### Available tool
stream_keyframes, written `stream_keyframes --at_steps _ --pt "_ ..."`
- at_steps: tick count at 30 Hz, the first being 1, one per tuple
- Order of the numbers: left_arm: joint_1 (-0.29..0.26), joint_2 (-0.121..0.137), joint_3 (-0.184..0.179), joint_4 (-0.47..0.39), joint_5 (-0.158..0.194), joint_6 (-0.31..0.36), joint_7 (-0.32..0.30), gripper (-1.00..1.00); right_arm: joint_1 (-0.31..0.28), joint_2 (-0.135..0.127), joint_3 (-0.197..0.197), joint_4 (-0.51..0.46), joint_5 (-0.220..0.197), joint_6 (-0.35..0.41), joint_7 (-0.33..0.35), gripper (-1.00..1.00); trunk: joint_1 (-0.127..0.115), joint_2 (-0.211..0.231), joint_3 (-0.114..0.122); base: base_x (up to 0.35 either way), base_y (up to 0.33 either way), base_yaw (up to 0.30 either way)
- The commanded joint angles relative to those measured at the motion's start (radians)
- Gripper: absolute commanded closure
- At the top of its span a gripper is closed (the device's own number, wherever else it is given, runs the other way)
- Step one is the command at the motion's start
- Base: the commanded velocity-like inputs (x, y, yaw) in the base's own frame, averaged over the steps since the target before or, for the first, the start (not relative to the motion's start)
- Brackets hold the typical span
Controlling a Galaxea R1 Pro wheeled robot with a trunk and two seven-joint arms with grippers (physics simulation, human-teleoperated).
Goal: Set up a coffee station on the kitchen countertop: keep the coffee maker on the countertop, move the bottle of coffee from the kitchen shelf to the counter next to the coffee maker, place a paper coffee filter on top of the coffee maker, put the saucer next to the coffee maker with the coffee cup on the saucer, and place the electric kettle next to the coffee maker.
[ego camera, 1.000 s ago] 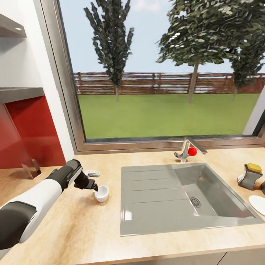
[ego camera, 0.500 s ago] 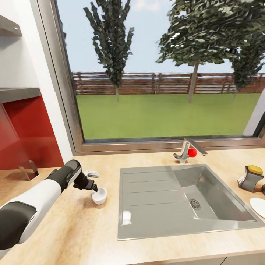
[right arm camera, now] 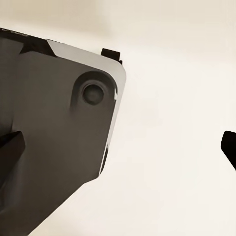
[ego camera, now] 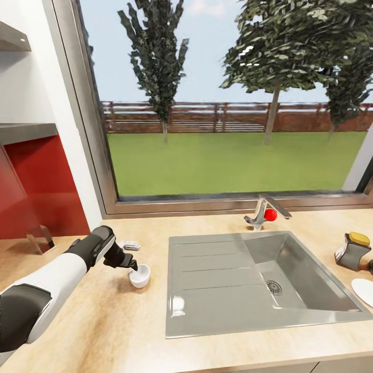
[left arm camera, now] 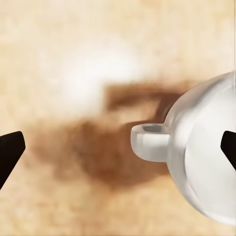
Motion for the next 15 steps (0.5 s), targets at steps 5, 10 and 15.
stream_keyframes --at_steps 5,10,15 --pt "-0.001 -0.002 -0.007 -0.001 0.007 0.004 0.0 -1.0 0.0 0.0 0.007 -0.003 0.005 0.006 0.004 -1.0 0.001 -0.002 -0.002 0.012 0.0 0.0" --pt "-0.001 0.0 -0.007 -0.001 0.008 0.003 0.0 -1.0 0.0 0.0 0.007 -0.003 0.005 0.006 0.004 -1.0 0.001 -0.002 -0.002 0.037 0.0 0.0" --pt "0.0 -0.001 -0.007 0.0 0.009 0.003 0.0 -1.0 0.0 0.0 0.007 -0.003 0.005 0.005 0.004 -1.0 0.001 -0.002 -0.002 0.004 0.0 0.0"
